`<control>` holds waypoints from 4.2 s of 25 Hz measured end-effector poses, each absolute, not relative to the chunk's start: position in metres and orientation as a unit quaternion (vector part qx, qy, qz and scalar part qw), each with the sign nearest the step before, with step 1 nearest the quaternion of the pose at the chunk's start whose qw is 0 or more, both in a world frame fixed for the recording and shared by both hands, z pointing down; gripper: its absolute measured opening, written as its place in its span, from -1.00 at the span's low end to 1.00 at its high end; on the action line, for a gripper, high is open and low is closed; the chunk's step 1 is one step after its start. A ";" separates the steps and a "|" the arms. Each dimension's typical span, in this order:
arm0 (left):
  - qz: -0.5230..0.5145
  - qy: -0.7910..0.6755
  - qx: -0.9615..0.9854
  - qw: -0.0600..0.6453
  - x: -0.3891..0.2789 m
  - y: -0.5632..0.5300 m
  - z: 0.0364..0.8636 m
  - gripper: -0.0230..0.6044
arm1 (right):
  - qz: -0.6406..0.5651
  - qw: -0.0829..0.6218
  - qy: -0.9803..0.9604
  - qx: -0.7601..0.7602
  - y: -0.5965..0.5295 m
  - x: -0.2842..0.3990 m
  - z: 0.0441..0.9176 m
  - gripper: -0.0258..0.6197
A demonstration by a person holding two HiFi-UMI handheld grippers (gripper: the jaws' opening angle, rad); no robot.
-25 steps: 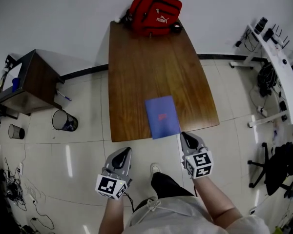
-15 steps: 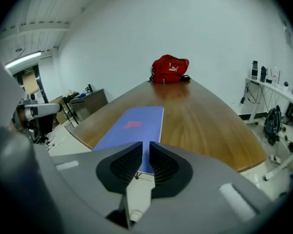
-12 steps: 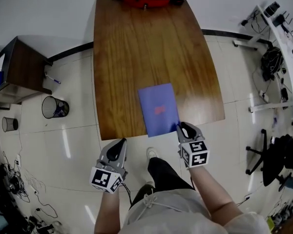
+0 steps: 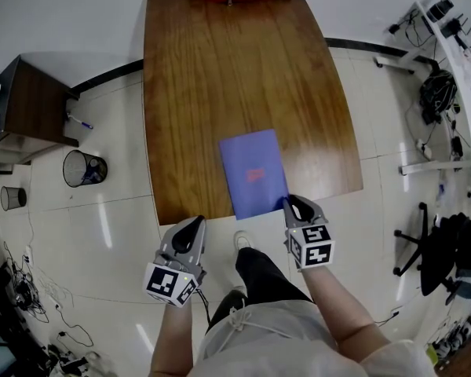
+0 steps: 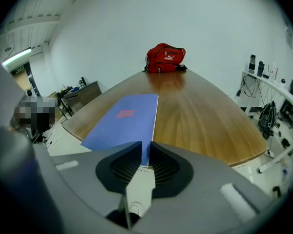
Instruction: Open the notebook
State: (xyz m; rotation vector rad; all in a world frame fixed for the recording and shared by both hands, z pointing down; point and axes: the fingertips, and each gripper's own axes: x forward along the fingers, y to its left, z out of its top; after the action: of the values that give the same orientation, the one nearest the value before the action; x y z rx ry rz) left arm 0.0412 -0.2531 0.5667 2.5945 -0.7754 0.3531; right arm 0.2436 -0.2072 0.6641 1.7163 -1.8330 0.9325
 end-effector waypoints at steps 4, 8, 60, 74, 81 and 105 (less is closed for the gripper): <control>0.127 -0.280 0.930 0.201 0.039 -0.252 0.566 -0.95 | 0.345 0.209 -0.658 0.636 -0.207 0.249 0.662 -0.87; 0.126 -0.285 0.929 0.199 0.035 -0.250 0.562 -0.95 | 0.338 0.186 -0.661 0.644 -0.213 0.251 0.643 -0.90; 0.003 -0.410 0.903 0.132 -0.116 -0.193 0.453 -0.95 | 0.176 0.104 -0.793 0.574 -0.220 0.082 0.495 -0.90; -0.038 -0.310 0.948 0.066 -0.082 -0.063 0.365 -0.95 | 0.114 0.035 -0.724 0.679 -0.038 0.153 0.415 -0.90; -0.050 -0.294 0.952 0.064 -0.106 0.021 0.354 -0.95 | 0.119 0.030 -0.721 0.682 0.052 0.125 0.410 -0.90; -0.044 -0.289 0.953 0.084 -0.091 0.117 0.355 -0.95 | 0.112 0.050 -0.751 0.649 0.164 0.094 0.399 -0.90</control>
State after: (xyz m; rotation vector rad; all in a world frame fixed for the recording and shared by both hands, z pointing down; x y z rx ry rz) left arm -0.0906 0.1170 0.3554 2.8428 -0.8626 -0.1298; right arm 0.0942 0.1641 0.3985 1.9747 -2.2875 0.3396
